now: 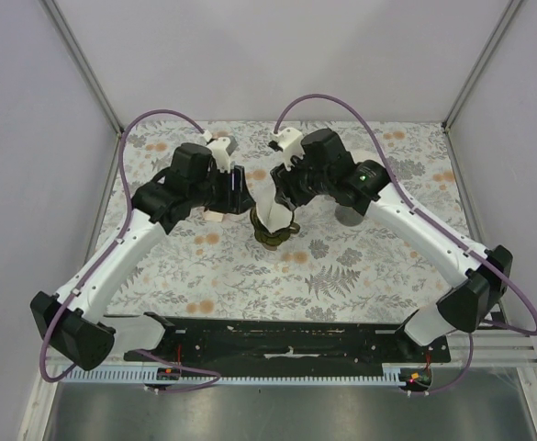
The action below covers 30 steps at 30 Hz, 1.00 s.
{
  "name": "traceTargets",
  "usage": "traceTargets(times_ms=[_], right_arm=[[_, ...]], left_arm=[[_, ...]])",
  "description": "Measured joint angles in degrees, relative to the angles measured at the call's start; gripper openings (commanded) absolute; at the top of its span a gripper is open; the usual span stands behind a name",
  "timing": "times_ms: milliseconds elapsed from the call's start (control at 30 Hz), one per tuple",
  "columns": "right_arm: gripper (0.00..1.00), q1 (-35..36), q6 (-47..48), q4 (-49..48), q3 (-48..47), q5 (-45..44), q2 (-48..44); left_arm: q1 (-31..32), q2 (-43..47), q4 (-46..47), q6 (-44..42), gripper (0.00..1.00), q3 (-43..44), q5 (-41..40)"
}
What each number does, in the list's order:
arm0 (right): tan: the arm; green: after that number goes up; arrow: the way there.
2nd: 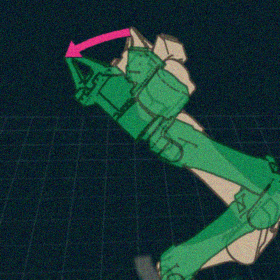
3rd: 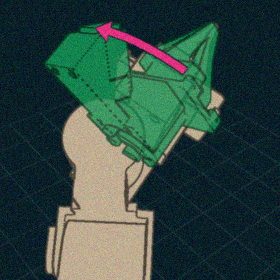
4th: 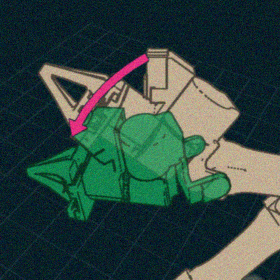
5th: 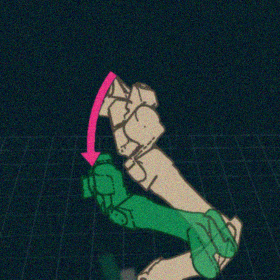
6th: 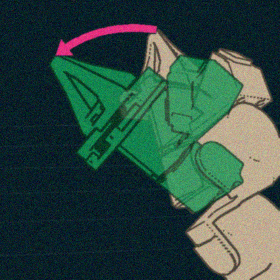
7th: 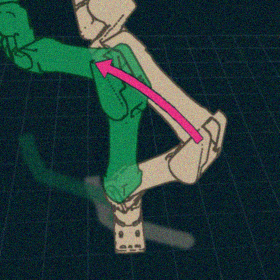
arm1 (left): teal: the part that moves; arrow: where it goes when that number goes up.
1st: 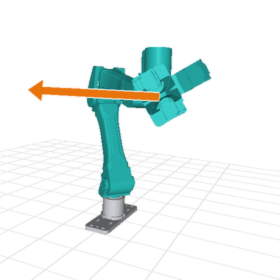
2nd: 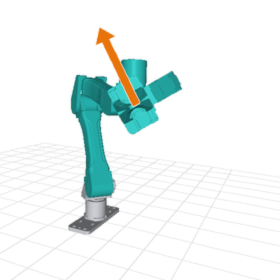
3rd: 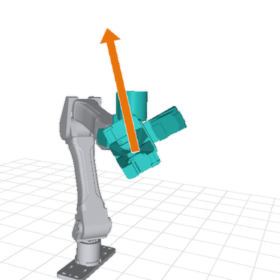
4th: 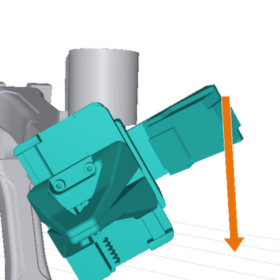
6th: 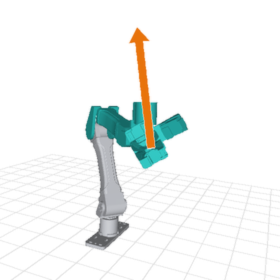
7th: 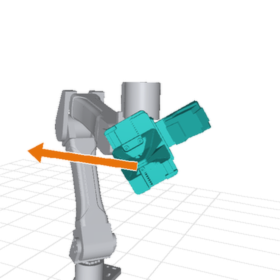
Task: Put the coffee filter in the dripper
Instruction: Place the coffee filter in the coffee dripper.
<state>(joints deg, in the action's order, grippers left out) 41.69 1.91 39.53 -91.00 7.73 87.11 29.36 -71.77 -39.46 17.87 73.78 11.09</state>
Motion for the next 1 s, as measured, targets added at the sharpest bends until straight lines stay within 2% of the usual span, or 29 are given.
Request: traceTargets(times_ms=[400, 633, 1000], right_arm=[[0.50, 3.2, -1.0, -1.3, 1.8, -2.8, 7.0], [0.52, 5.1, -1.2, -0.2, 1.8, -7.3, 8.7], [0.53, 5.1, -1.2, -0.6, 2.2, -8.5, 8.7]], left_arm=[[0.0, -1.8, 1.2, -2.1, 0.66, 5.2, 0.1], [0.0, -1.8, 2.0, -2.1, 0.67, 0.1, 1.5], [1.0, -1.8, 1.9, -6.1, 0.57, -6.4, -0.9]])
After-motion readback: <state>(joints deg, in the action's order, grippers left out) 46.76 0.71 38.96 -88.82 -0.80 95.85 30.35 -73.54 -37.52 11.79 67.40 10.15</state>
